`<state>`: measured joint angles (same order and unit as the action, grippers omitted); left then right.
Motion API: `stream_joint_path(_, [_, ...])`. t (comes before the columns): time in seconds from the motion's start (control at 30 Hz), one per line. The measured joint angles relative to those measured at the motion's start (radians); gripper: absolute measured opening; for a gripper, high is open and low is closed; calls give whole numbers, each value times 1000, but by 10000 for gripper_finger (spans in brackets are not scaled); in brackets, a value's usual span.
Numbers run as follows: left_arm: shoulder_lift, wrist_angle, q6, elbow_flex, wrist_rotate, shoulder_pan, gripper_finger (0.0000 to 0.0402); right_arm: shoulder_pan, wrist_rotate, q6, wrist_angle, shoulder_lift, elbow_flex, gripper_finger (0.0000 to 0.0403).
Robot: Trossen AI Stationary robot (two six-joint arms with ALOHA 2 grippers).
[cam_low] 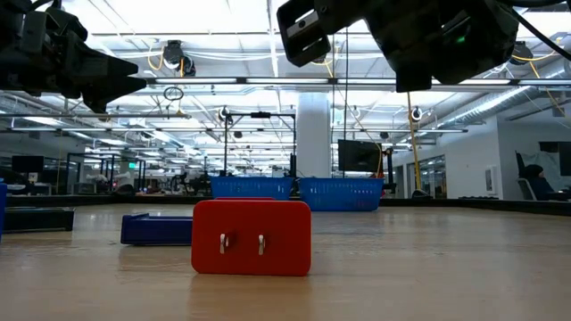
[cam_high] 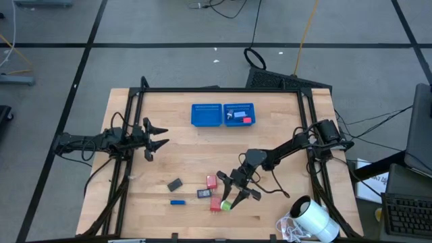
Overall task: Pick & Place Office items
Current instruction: Put the green charger adapter into the right blue bin
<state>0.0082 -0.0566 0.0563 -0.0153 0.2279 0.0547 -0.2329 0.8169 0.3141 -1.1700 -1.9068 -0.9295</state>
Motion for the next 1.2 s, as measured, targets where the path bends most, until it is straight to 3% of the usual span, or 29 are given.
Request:
stream_joint_path(0.43, [0,0,0,0,0,0,214,0,-17,0,1,0,0,151])
stream_joint_path(0.8, [0,0,0,0,0,0,214,18,-215,8,24,0,0,150])
stream_joint_path(1.2, [0,0,0,0,0,0,214,17,-448,-87,53,0,0,150])
